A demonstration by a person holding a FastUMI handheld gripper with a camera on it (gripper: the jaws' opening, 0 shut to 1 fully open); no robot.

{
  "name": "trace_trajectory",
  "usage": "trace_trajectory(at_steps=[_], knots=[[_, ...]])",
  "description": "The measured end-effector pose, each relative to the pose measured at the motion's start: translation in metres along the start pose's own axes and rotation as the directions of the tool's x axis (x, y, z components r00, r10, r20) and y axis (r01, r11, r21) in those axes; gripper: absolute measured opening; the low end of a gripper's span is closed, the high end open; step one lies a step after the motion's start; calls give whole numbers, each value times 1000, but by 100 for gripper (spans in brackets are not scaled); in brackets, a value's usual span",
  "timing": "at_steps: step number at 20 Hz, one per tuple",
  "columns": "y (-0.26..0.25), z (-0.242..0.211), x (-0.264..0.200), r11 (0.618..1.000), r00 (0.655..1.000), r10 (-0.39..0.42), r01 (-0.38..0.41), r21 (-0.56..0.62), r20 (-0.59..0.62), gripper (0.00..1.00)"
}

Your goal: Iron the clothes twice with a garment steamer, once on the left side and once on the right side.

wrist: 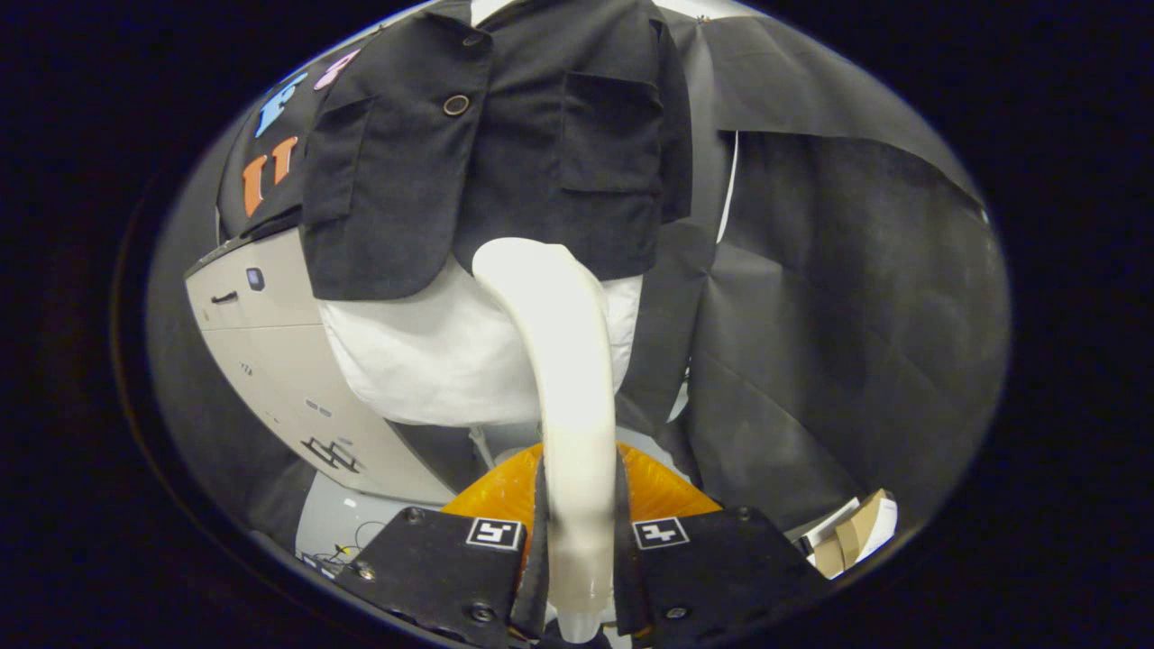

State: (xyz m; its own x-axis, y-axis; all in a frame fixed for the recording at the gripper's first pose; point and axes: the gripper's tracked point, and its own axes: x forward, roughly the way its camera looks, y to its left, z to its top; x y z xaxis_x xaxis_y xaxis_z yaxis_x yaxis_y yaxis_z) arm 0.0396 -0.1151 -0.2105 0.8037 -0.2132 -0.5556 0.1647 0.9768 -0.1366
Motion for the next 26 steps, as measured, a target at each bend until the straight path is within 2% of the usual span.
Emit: trace_trajectory(at_steps=[11,23,26], knots=[[15,13,-63,1000,998,-2,1,24,61,32],[7,12,-159,996,995,-14,6,86,101,32],[10,19,-179,996,992,5,-15,86,122,32]])
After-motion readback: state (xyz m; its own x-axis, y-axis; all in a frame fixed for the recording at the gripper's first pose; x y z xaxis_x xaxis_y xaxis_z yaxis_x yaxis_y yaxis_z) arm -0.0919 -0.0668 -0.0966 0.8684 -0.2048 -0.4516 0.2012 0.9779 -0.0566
